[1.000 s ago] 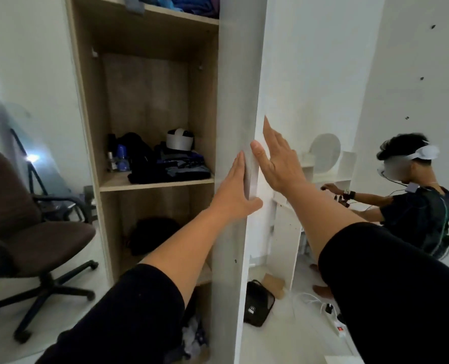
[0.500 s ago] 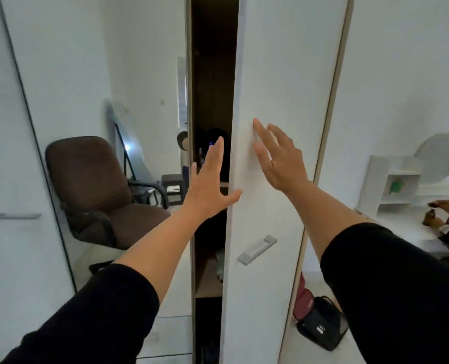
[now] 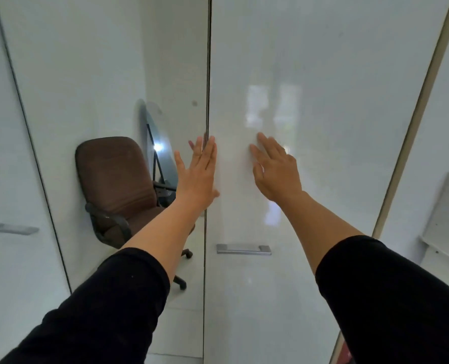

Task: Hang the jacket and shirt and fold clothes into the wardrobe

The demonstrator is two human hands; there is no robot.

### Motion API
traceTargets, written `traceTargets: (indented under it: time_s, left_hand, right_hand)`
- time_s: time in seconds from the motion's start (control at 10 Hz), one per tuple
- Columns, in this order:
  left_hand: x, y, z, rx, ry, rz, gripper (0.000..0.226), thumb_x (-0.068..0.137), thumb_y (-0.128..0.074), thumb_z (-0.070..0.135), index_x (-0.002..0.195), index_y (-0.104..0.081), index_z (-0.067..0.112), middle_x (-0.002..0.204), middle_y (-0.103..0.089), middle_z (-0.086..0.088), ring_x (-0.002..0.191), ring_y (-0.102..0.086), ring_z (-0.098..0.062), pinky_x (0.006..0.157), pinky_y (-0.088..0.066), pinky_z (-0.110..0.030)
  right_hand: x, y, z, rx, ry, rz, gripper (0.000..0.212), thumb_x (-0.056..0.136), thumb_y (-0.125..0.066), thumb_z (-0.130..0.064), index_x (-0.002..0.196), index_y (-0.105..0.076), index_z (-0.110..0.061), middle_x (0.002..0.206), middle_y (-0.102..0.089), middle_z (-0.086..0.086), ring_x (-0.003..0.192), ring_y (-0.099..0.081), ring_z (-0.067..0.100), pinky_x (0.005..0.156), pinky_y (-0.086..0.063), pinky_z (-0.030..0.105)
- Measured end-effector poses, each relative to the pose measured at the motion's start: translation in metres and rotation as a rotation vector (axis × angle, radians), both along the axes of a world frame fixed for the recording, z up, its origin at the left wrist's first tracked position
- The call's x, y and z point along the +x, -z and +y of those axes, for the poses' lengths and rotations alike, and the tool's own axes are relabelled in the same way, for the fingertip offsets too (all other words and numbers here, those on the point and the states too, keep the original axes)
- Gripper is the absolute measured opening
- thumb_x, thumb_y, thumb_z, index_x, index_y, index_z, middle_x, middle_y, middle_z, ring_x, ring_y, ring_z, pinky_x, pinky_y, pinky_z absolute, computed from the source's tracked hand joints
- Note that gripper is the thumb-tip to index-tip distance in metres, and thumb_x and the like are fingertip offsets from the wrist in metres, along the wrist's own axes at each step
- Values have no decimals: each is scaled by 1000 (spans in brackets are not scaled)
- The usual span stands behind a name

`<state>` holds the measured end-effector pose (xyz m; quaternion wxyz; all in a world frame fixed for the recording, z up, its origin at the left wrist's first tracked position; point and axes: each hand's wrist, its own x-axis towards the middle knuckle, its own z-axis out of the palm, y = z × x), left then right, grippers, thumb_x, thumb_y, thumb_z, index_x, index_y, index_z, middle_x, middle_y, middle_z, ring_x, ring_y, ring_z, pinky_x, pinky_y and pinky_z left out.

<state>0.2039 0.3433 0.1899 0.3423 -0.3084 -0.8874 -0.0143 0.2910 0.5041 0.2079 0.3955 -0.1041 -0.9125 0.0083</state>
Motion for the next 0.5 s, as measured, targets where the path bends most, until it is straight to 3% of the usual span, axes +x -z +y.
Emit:
traceTargets:
  time_s: [0.1,0.2,0.4,0.5]
  left_hand:
    - [-11,7,15,-22,-101,55,119,78,-62,55,143,22,4,153,27,-9,142,21,-28,109,1,-64]
    - [-20,11,22,-26,-143,105,122,77,-61,58,142,25,2,153,26,-12,142,20,-29,109,-4,-64]
    - [-21,12,25,22,-107,46,124,77,-66,53,140,28,3,151,31,-8,142,20,-27,109,-5,-63]
    - [-15,25,18,173,34,20,107,82,-66,38,147,13,7,154,23,-3,144,15,-24,109,-4,-64]
  right_hand:
    - [-14,8,7,-5,-62,102,55,86,-27,-23,137,-50,-19,153,-33,0,142,-28,24,107,-34,51]
    - [-24,15,14,47,-68,154,53,82,-43,-14,133,-54,-15,148,-40,5,138,-35,28,101,-42,52]
    - [-28,18,5,-1,-77,169,61,78,-51,-12,139,-46,-12,153,-31,7,143,-25,28,105,-38,52]
    - [-15,32,-8,-137,-110,108,60,84,-48,-24,143,-40,-17,156,-25,4,144,-23,24,111,-29,47]
